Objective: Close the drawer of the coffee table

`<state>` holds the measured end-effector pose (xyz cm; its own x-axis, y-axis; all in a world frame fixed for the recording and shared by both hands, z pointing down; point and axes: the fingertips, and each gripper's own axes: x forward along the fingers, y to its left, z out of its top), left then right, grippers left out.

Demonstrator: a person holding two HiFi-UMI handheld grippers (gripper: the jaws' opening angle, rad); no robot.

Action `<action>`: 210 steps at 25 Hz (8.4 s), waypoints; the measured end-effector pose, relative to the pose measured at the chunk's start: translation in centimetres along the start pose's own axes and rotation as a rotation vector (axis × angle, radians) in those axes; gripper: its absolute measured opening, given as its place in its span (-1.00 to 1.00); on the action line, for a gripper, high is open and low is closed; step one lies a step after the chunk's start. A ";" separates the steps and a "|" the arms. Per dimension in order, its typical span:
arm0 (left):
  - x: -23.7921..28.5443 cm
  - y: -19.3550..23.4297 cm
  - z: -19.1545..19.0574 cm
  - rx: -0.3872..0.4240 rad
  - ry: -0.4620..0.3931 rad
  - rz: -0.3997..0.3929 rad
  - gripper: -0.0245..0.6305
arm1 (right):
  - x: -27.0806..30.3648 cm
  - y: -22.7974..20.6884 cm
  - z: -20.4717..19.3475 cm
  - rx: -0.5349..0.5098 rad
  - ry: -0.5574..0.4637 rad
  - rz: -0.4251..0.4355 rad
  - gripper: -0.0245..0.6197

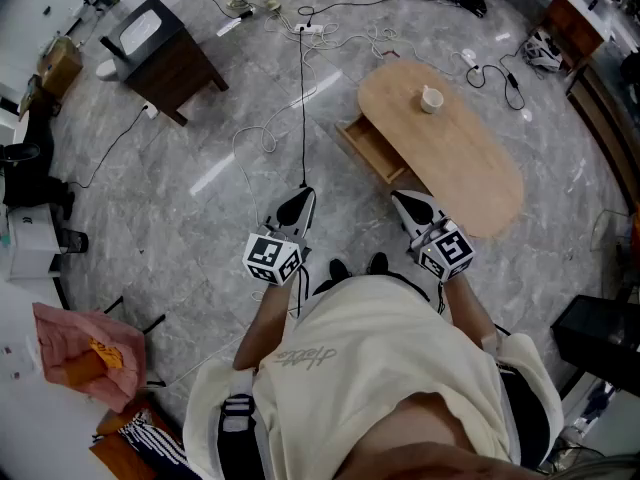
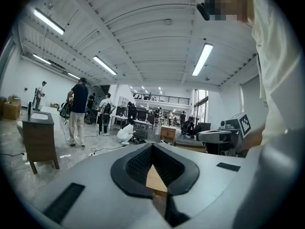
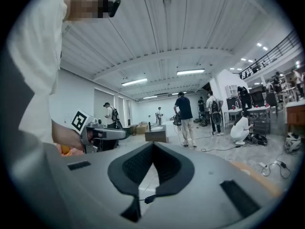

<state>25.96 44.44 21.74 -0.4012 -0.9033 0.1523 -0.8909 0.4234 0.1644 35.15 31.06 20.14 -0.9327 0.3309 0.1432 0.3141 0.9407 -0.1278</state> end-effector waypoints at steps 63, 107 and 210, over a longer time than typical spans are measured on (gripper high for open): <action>17.7 14.0 3.2 -0.050 0.039 0.025 -0.91 | 17.5 -18.7 -1.6 0.082 0.028 0.011 -0.94; 24.5 39.3 2.7 -0.061 0.128 -0.301 -0.91 | 40.3 -16.0 1.0 0.043 0.075 -0.352 -0.94; 56.1 25.9 -46.4 -0.002 1.393 -0.687 -0.91 | 20.6 -38.7 -53.1 0.954 0.698 -0.865 -0.94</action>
<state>-9.71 8.01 79.72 0.5791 -0.1406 0.8030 -0.8132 -0.0294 0.5813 13.13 5.40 80.13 -0.4050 -0.0703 0.9116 -0.7795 0.5477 -0.3041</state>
